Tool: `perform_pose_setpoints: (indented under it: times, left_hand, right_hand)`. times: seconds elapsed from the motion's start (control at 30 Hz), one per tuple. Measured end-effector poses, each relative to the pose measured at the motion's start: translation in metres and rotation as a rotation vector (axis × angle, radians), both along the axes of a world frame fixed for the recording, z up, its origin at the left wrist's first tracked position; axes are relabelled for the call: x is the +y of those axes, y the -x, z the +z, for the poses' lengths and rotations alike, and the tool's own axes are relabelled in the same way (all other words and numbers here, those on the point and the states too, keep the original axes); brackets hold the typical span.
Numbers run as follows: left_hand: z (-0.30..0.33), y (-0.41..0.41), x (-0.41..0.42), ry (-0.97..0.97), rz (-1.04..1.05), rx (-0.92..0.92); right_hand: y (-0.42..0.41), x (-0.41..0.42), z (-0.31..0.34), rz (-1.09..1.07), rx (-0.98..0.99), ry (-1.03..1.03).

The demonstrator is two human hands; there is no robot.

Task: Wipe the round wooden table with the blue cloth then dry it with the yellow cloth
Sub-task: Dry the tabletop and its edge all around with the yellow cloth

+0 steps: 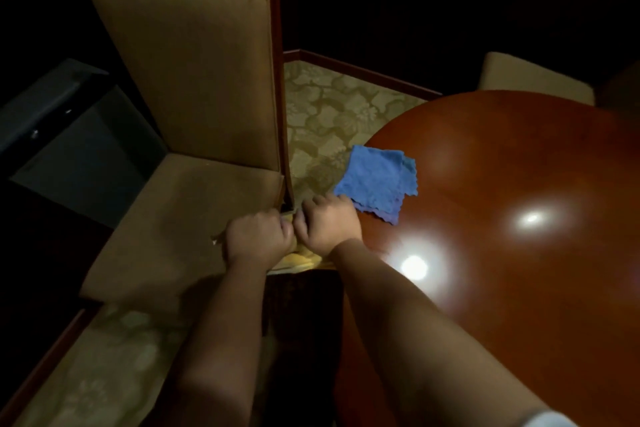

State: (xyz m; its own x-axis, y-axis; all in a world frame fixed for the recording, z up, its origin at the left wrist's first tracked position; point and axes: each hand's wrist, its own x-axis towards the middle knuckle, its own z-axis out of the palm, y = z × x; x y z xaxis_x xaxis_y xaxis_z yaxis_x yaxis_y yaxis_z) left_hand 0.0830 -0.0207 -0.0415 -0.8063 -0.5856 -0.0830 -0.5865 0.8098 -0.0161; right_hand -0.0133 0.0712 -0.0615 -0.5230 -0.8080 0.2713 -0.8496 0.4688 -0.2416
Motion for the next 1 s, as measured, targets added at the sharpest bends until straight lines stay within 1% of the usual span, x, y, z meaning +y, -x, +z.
perform_pose_setpoints:
  times: [0.13,0.27,0.37,0.43,0.57,0.7,0.8,0.87,0.93,1.0]
  left_hand:
    - [0.024,-0.004,-0.008,0.052,-0.073,-0.045]
    - [0.064,-0.003,-0.012,0.131,-0.139,-0.040]
    - [0.081,-0.001,-0.008,0.188,-0.183,-0.032]
    - [0.084,0.003,0.002,0.188,-0.209,-0.042]
    - [0.070,0.028,0.053,0.103,-0.322,-0.034]
    - [0.045,0.054,0.126,0.059,-0.521,0.032]
    - [0.031,0.066,0.178,0.003,-0.652,0.041]
    - [0.023,0.068,0.208,-0.046,-0.726,0.073]
    - [0.016,0.067,0.228,-0.135,-0.800,0.101]
    - [0.001,0.070,0.235,-0.116,-0.849,0.218]
  right_hand:
    - [-0.007,-0.007,0.019,-0.031,-0.113,-0.063]
    - [-0.017,-0.005,0.040,-0.102,-0.175,0.094]
    - [-0.021,0.001,0.054,-0.128,-0.250,0.057]
    - [-0.021,0.016,0.059,-0.173,-0.246,0.059]
    - [-0.010,0.081,0.058,-0.284,-0.162,0.000]
    - [0.003,0.167,0.044,-0.458,-0.108,-0.019]
    - [-0.001,0.226,0.030,-0.574,-0.089,-0.046]
    - [-0.011,0.263,0.018,-0.662,-0.039,-0.030]
    - [-0.023,0.287,0.008,-0.717,-0.033,-0.014]
    - [-0.029,0.297,-0.001,-0.746,-0.019,-0.011]
